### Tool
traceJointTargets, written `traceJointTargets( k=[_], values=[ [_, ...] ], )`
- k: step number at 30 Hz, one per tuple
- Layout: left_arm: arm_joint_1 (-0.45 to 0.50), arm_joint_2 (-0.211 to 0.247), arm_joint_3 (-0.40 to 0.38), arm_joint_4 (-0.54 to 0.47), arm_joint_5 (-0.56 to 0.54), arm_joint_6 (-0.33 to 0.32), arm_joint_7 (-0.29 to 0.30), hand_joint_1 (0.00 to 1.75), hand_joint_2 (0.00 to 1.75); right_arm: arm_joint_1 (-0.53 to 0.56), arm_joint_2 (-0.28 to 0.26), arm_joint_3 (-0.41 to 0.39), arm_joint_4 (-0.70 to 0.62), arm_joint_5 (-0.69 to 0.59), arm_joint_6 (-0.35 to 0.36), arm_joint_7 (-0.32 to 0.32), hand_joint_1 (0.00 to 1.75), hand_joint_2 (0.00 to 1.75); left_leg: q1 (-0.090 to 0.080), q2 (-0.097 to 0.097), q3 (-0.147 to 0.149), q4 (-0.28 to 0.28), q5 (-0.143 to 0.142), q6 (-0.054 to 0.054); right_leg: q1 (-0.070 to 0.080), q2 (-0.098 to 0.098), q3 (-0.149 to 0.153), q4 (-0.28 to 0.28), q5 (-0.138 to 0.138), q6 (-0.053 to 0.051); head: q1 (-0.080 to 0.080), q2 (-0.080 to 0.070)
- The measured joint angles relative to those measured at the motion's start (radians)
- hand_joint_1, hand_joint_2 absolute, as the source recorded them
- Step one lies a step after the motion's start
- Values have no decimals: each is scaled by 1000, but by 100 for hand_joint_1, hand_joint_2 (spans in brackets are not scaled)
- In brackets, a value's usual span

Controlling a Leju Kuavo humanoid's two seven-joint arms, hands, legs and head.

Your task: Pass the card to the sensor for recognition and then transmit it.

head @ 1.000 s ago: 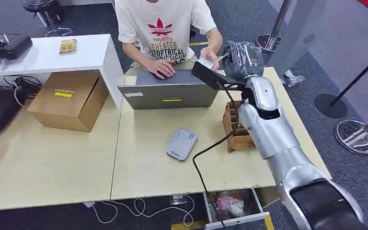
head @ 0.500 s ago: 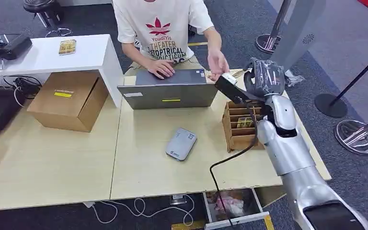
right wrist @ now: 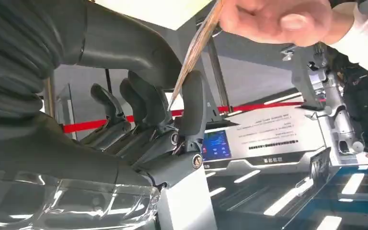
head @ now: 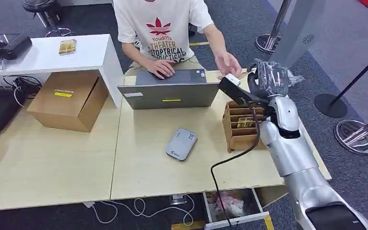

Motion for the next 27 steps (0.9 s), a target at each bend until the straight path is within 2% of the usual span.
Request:
traceJointTargets(
  k=[3, 12, 13, 15, 18, 19, 20, 21, 22, 23, 27],
  values=[
    [0, 4, 0, 0, 8, 4, 12, 0, 0, -6, 22, 0, 9, 11, -6, 9, 162, 175, 0, 0, 0, 0, 0, 0, 0, 0, 0, 0, 0, 0, 0, 0],
    [-1, -5, 1, 0, 49, 43, 40, 0, 0, -72, 111, 15, 61, 43, 11, 3, 162, 175, 0, -1, 0, 0, 1, -1, 0, 0, 0, 1, 0, 0, 0, 0],
    [-1, -5, 2, 0, 50, 43, 41, 0, 0, -76, 117, 16, 65, 44, 11, 2, 154, 175, 0, -1, 0, 0, 1, -1, 0, 0, 0, 1, 0, 0, 0, 0],
    [-1, -7, 3, 0, 52, 45, 43, 0, 0, -84, 127, 16, 73, 45, 11, -3, 155, 175, 0, -1, 0, 0, 1, -1, 0, 0, 0, 1, 0, 0, 0, 0],
    [-1, -10, 6, 0, 58, 55, 48, 0, 0, -94, 137, 16, 85, 47, 11, -9, 143, 175, 0, -1, 0, 0, 1, -1, 0, 0, 0, 0, 0, 0, 1, 0],
    [-1, -10, 6, 0, 60, 58, 52, 0, 0, -98, 141, 16, 89, 47, 11, -12, 147, 175, 0, 0, 0, 0, 1, -1, 0, 0, 0, 0, 0, 0, 0, 0],
    [-1, -10, 8, 0, 61, 60, 53, 0, 0, -102, 147, 16, 94, 48, 11, -13, 136, 175, 0, 0, 0, 0, 1, -1, 0, 0, 0, 0, 0, 0, 0, 0],
    [-2, -11, 9, 0, 63, 61, 53, 0, 0, -105, 151, 17, 99, 48, 11, -14, 94, 175, 0, 0, 0, 0, 1, -1, 0, 0, 0, 0, 0, 0, 0, 0],
    [-1, -11, 10, 0, 64, 61, 53, 0, 0, -108, 155, 18, 103, 48, 11, -14, 7, 175, 0, -1, 0, 0, 1, -1, 0, 0, 0, 0, 0, 0, 0, 0],
    [-1, -11, 13, 0, 64, 61, 53, 0, 0, -110, 158, 18, 107, 48, 11, -14, 0, 175, 0, -1, 0, 0, 1, -1, 0, -1, 0, 0, 0, 0, 0, 0],
    [2, -11, 15, 0, 62, 59, 53, 0, 0, -110, 164, 18, 117, 48, 16, -10, 0, 175, 0, -1, 0, 0, 1, -1, 0, -1, 0, 0, 0, 0, 0, 0]
  ],
)
